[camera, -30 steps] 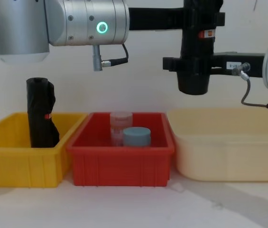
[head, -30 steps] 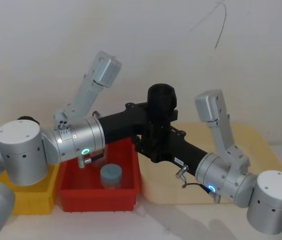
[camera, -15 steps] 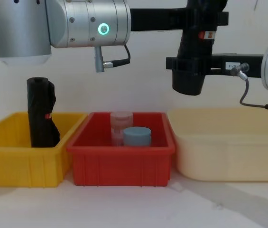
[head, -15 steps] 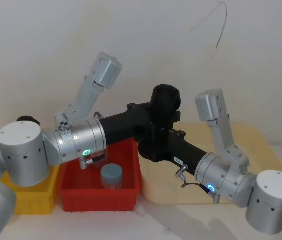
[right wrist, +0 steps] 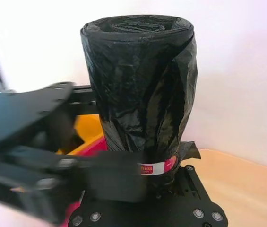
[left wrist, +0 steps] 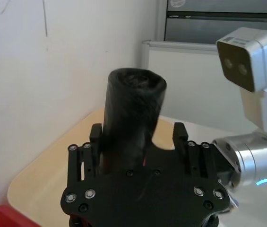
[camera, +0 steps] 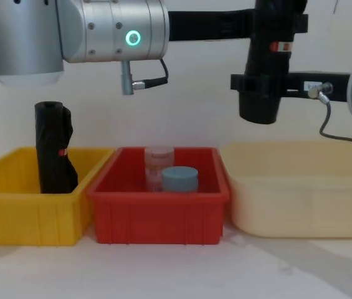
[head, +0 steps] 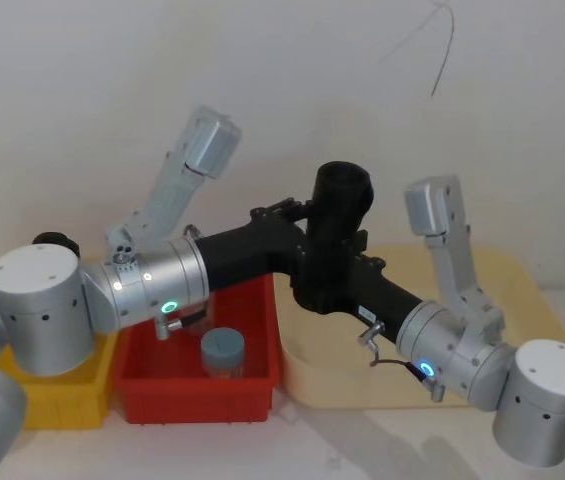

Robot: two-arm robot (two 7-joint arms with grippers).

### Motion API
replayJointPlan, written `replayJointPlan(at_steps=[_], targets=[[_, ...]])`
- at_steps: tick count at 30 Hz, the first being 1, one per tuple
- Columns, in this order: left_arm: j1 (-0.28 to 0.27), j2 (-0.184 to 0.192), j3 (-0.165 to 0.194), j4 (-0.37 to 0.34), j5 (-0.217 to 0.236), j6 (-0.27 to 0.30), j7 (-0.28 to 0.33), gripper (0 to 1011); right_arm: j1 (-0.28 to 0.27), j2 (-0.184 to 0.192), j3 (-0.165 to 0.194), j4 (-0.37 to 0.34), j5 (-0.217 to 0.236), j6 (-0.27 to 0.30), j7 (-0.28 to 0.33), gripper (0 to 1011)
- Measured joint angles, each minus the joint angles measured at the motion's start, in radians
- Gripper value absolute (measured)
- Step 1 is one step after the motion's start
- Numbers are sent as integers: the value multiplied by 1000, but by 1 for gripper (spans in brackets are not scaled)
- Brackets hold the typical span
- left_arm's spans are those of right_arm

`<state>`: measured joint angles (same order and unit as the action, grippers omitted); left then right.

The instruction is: Pick up the garbage bag with the one hand and transfer it to the other hand.

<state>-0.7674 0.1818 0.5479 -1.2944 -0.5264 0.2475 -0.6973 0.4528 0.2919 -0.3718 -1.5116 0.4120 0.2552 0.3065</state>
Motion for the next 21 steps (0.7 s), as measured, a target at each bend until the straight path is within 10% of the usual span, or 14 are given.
replayJointPlan(at_steps=[21], targets=[[99, 95, -59, -171, -2, 43, 126, 1002, 27, -8, 43, 64, -14, 22, -59, 506]])
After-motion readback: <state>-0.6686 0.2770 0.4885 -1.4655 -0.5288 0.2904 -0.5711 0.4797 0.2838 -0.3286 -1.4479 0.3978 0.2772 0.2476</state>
